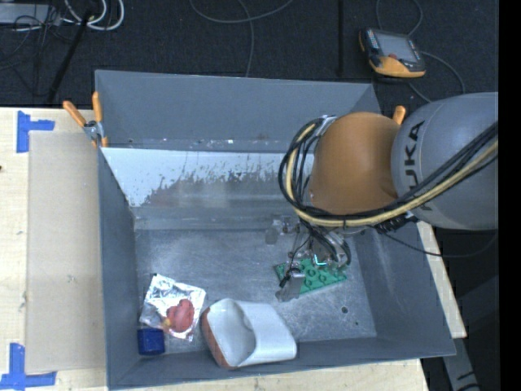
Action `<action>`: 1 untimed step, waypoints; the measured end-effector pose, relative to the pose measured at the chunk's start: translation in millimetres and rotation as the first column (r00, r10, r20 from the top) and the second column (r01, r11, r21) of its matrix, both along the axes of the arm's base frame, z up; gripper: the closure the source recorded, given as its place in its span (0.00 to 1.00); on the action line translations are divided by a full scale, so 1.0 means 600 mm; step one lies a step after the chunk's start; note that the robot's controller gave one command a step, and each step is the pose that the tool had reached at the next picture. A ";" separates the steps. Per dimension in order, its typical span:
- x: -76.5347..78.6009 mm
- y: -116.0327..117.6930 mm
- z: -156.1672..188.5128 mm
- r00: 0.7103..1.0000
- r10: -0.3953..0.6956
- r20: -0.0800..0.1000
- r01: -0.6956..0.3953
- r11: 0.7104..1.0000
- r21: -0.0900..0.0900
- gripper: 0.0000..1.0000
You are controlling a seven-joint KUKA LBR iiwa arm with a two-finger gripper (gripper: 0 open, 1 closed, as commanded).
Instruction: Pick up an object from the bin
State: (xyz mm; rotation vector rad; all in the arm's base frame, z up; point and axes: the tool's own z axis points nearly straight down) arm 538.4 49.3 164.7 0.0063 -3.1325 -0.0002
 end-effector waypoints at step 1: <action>-0.036 0.153 -0.006 0.978 0.207 0.007 -0.207 0.978 0.003 0.00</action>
Offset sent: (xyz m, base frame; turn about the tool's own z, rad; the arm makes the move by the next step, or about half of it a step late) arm -0.0204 0.0880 -0.0028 -0.1988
